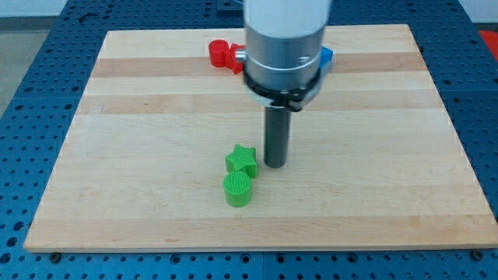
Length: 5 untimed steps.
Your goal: Move green star to center left
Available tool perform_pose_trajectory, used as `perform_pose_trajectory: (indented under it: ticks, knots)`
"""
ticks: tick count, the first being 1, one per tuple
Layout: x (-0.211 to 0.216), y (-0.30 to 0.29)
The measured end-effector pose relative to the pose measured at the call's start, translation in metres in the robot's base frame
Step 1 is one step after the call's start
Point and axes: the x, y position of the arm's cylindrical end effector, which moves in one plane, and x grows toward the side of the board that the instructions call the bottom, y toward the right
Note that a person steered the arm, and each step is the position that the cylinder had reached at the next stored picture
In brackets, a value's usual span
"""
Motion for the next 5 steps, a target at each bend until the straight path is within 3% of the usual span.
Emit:
perform_pose_trajectory:
  ticks: [2, 5]
  knots:
    - [-0.028, -0.055]
    - [0.013, -0.036]
